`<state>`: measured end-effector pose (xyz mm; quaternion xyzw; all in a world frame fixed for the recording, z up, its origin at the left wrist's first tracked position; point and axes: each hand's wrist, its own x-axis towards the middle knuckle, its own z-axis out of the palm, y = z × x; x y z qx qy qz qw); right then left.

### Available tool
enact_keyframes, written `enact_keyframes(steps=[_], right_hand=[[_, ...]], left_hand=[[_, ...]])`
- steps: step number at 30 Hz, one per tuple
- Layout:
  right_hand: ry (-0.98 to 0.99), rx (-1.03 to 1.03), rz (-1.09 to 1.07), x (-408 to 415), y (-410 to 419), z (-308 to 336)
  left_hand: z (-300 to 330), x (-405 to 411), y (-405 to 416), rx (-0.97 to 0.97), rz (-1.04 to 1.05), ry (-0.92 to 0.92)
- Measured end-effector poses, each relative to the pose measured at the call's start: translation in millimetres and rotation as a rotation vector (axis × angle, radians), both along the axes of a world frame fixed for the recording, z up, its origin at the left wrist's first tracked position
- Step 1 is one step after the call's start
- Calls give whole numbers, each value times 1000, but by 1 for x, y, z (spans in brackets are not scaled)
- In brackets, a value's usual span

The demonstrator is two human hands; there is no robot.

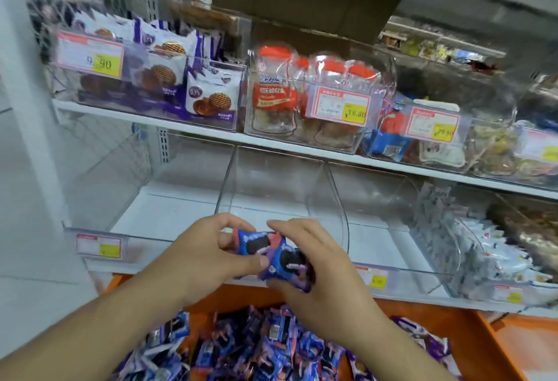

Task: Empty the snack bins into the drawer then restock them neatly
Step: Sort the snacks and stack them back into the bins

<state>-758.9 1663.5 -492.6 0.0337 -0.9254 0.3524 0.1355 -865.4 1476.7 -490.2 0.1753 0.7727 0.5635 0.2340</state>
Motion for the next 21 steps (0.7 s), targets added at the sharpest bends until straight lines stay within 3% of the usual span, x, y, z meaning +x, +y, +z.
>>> enact_keyframes(steps=[4, 8, 12, 14, 17, 21], right_hand=[[60, 105, -95, -15, 2, -6], [42, 46, -165, -43, 1, -8], [-14, -84, -177, -75, 0, -9], [-17, -102, -213, -96, 6, -12], [-6, 67, -277, -143, 27, -27], [-16, 225, -283, -210, 50, -59]], left_hand=[[2, -10, 3, 6, -45, -14], [-1, -25, 5, 42, 2, 32], [-10, -49, 3, 19, 96, 223], [-17, -64, -2, -51, 132, 421], [-30, -81, -13, -236, 72, 627], [-54, -90, -18, -341, -61, 634]])
